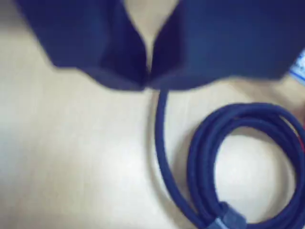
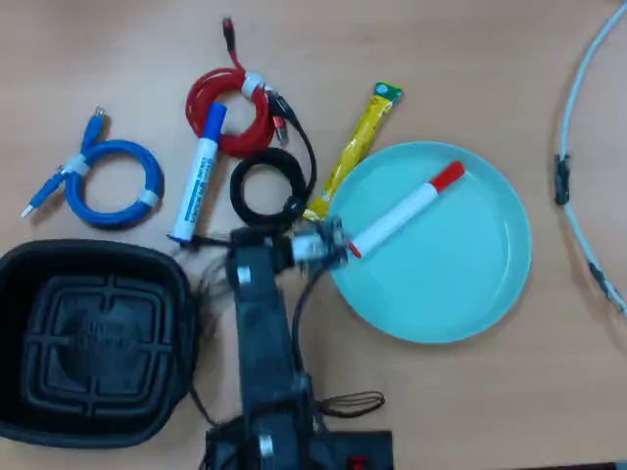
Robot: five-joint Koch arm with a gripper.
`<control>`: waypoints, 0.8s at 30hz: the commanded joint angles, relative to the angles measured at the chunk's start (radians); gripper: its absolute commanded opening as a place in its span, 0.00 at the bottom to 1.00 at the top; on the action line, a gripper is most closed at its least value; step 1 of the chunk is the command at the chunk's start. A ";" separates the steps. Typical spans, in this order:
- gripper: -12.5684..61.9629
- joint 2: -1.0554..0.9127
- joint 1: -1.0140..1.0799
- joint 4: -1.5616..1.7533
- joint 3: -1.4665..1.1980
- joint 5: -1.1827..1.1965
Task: Pick up the blue pen and put it in the black bowl
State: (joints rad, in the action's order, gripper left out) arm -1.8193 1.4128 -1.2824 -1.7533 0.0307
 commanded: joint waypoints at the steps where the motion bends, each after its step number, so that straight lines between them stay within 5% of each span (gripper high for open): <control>1: 0.08 0.094 -0.034 -0.069 0.183 -0.092; 9: 0.07 0.331 -0.123 -0.135 0.515 -0.336; 19: 0.08 0.367 -0.198 -0.143 0.560 -0.881; 24: 0.18 0.379 -0.213 -0.137 0.572 -0.977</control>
State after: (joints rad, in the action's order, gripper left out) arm -1.4419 1.2088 -1.4143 -1.2778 -0.9066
